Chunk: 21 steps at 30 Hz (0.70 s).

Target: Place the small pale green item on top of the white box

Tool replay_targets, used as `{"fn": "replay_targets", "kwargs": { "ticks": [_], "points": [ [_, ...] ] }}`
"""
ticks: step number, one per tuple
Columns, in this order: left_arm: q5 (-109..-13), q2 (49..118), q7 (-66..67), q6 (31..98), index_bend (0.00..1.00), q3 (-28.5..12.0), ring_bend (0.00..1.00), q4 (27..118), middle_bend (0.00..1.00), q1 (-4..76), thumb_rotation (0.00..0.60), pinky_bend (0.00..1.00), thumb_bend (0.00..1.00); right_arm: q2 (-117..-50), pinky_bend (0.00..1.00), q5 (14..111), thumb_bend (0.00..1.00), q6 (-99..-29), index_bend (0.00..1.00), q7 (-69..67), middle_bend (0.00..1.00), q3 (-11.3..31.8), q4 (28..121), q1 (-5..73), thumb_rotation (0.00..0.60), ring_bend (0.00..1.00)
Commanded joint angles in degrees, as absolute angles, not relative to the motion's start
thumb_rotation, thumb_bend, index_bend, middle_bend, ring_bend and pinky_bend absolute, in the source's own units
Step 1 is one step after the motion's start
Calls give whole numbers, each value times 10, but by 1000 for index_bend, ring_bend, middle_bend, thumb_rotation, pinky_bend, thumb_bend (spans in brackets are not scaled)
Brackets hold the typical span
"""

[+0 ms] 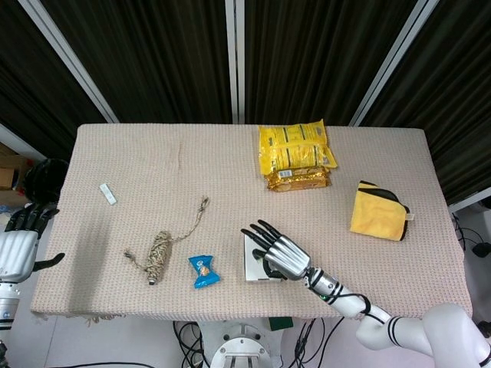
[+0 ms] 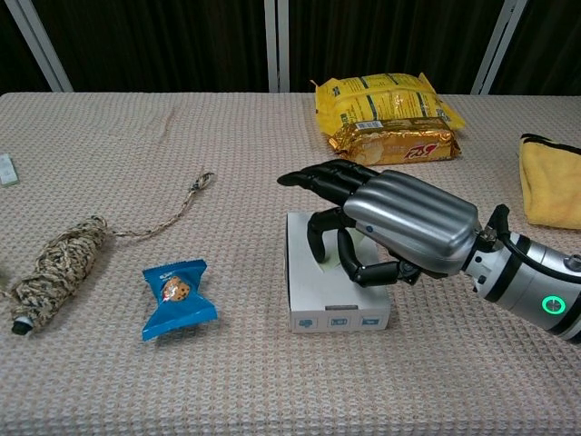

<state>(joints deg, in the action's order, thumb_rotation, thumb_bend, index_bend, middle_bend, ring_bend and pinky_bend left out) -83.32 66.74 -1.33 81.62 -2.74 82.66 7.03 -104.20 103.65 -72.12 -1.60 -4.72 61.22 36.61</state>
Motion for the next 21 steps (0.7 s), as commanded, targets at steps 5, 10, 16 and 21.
{"fn": "replay_targets", "kwargs": {
  "ticks": [5,10,16,21],
  "points": [
    [-834,667,-15,816,197,-27,79,825,117,70,600,135,63,-1042,0,1042,927,-736,488,-20,0,-45,615,366,319,0],
    [-834,667,-17,818,196,-27,79,824,117,69,600,136,63,-1037,0,1046,928,-744,487,-18,0,-47,623,365,319,0],
    [-836,667,-17,818,197,-27,79,825,117,69,600,136,63,-1040,0,1038,927,-725,486,-12,0,-49,619,364,317,0],
    [-835,666,-16,818,196,-28,79,826,117,70,600,135,63,-1041,0,1038,928,-726,485,-11,0,-49,617,364,319,0]
  ]
}}
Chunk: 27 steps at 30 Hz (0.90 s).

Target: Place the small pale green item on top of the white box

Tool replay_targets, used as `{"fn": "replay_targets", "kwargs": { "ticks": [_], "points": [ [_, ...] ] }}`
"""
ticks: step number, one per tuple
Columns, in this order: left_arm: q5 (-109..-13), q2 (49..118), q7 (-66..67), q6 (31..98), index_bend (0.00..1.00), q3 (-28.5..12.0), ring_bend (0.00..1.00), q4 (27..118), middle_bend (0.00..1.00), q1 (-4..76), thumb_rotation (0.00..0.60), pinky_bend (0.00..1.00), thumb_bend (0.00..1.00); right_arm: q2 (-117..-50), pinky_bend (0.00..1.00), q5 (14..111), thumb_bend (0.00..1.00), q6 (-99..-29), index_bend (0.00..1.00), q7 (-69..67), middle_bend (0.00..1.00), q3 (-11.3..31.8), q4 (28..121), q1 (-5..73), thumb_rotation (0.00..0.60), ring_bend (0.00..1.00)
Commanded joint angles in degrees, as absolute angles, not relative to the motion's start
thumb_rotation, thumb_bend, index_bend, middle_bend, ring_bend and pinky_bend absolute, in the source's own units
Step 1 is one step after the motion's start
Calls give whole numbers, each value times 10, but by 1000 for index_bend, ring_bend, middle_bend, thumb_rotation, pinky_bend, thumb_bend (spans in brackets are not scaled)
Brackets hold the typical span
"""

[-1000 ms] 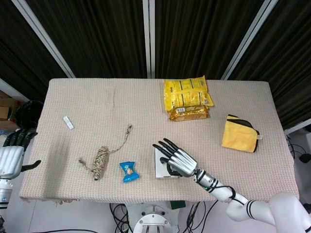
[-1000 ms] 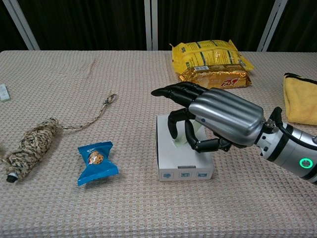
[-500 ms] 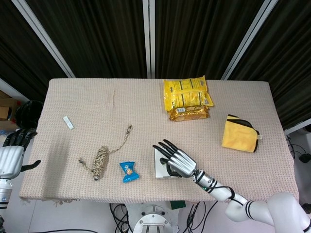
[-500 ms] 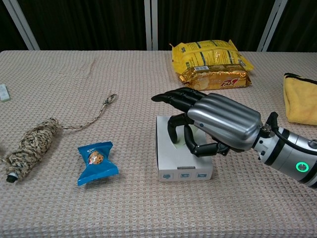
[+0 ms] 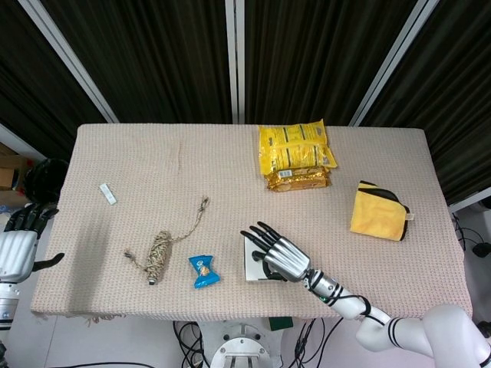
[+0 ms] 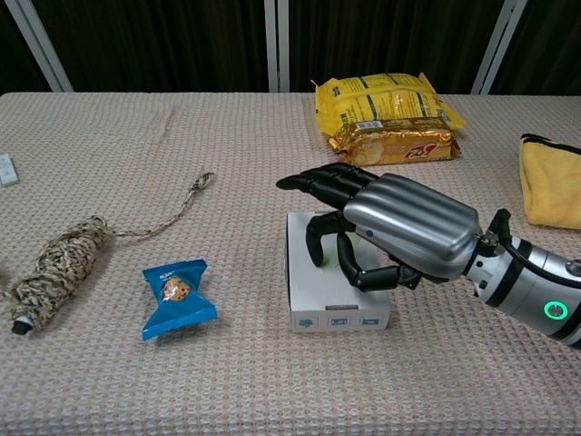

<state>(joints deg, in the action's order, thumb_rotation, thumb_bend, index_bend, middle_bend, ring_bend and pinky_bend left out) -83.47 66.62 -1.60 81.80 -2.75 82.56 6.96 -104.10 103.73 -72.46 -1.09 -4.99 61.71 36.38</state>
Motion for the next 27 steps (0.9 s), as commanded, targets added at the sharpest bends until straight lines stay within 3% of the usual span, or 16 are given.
{"fn": "replay_targets", "kwargs": {
  "ticks": [1,27],
  "points": [
    [-835,666,-16,818,197,-28,79,826,117,70,600,135,63,-1040,0,1038,928,-728,485,-12,0,-49,618,364,319,0],
    [-837,664,-14,822,197,-28,79,830,117,68,600,136,63,-1033,0,1048,928,-744,480,-27,0,-57,623,357,320,0]
  ]
}}
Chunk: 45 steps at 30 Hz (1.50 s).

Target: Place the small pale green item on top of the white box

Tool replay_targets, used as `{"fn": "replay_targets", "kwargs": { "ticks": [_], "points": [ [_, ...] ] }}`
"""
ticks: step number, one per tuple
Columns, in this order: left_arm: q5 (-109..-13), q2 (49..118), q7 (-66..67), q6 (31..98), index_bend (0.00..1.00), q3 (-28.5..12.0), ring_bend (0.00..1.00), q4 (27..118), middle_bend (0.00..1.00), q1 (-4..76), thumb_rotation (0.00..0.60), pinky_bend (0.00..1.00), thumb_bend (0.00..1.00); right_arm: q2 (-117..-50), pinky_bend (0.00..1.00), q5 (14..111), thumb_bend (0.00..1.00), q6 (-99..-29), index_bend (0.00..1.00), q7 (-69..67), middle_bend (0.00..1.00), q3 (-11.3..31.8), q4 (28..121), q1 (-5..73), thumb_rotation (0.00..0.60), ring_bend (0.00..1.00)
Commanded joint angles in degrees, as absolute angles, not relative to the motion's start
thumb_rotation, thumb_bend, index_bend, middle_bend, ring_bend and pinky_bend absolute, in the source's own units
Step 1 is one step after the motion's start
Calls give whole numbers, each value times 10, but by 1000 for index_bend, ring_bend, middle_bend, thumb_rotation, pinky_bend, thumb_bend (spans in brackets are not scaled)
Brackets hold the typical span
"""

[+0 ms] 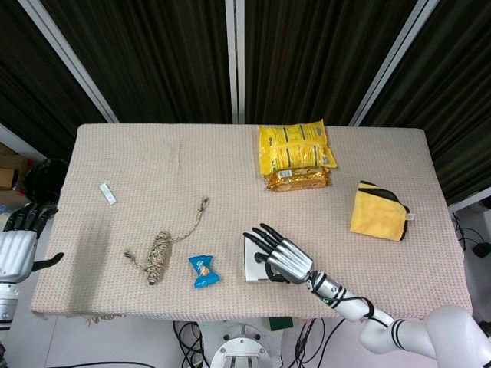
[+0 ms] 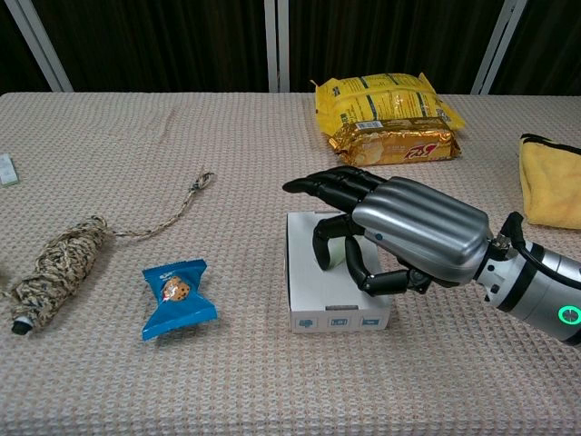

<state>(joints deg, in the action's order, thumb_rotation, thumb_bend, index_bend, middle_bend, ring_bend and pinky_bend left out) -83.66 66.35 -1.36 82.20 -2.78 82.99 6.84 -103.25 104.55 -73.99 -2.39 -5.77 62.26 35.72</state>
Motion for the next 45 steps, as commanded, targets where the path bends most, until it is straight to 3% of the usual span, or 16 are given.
{"fn": "replay_targets", "kwargs": {
  "ticks": [1,45],
  "points": [
    [-837,664,-14,822,197,-28,79,829,117,68,600,135,62,-1033,0,1048,927,-744,480,-28,0,-56,623,357,319,0],
    [-832,666,-22,815,197,-28,79,821,117,69,600,135,63,-1045,0,1042,928,-745,471,-32,0,-44,611,362,319,0]
  ]
}}
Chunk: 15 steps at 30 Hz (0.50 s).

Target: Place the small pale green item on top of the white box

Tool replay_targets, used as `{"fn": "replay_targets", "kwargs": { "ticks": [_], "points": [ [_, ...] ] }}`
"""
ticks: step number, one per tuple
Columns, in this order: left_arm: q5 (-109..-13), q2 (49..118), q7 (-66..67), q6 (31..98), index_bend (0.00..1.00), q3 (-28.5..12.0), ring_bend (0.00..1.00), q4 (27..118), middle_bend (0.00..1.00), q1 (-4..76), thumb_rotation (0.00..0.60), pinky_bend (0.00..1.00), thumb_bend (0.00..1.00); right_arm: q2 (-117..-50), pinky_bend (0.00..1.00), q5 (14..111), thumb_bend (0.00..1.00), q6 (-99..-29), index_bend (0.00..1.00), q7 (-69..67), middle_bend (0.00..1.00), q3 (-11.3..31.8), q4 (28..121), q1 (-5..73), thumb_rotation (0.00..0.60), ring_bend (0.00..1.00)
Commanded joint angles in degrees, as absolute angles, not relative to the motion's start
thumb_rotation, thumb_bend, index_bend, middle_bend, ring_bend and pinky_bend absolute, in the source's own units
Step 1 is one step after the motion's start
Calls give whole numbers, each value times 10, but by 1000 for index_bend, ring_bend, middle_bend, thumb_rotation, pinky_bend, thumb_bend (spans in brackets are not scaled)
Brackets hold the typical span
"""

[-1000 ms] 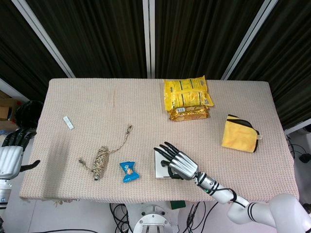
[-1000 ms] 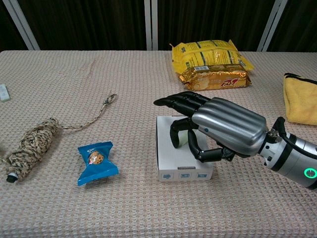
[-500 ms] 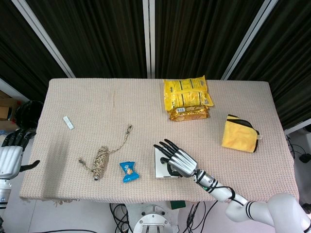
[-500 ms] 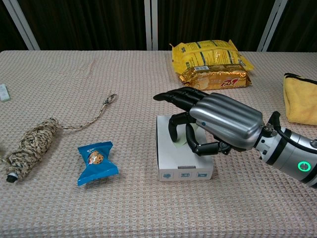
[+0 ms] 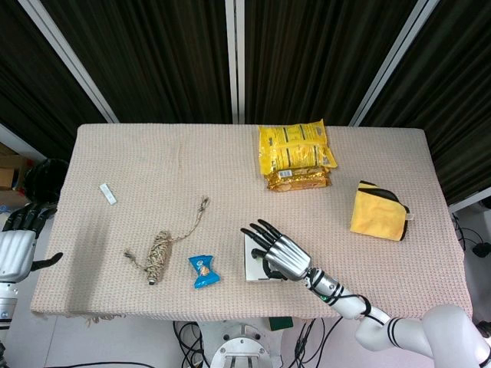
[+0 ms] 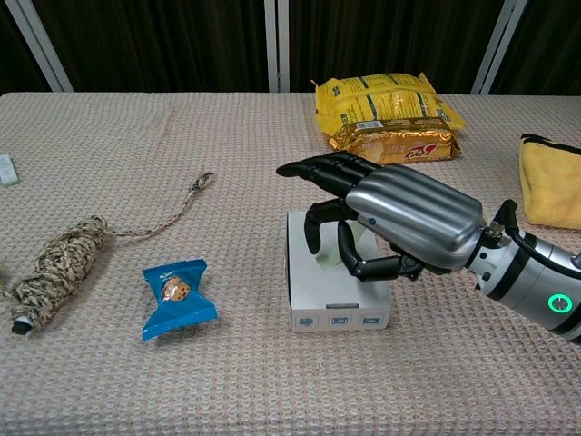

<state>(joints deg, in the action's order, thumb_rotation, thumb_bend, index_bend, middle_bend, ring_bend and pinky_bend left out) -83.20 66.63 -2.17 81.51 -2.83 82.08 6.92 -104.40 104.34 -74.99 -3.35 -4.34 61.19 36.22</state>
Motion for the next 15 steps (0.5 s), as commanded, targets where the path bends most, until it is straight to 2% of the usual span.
{"fn": "replay_targets", "kwargs": {
  "ticks": [1,8,15],
  "points": [
    [-832,666,-22,816,197,-28,79,821,118,69,600,136,63,-1045,0,1040,928,-741,471,-30,0,-45,609,362,319,0],
    [-831,665,-22,816,197,-29,79,821,117,69,600,135,63,-1050,0,1036,927,-729,468,-29,0,-49,604,363,319,0],
    [-833,664,-23,818,196,-28,79,822,117,68,600,135,62,-1039,0,1043,928,-752,466,-34,0,-43,617,363,319,0]
  ]
}}
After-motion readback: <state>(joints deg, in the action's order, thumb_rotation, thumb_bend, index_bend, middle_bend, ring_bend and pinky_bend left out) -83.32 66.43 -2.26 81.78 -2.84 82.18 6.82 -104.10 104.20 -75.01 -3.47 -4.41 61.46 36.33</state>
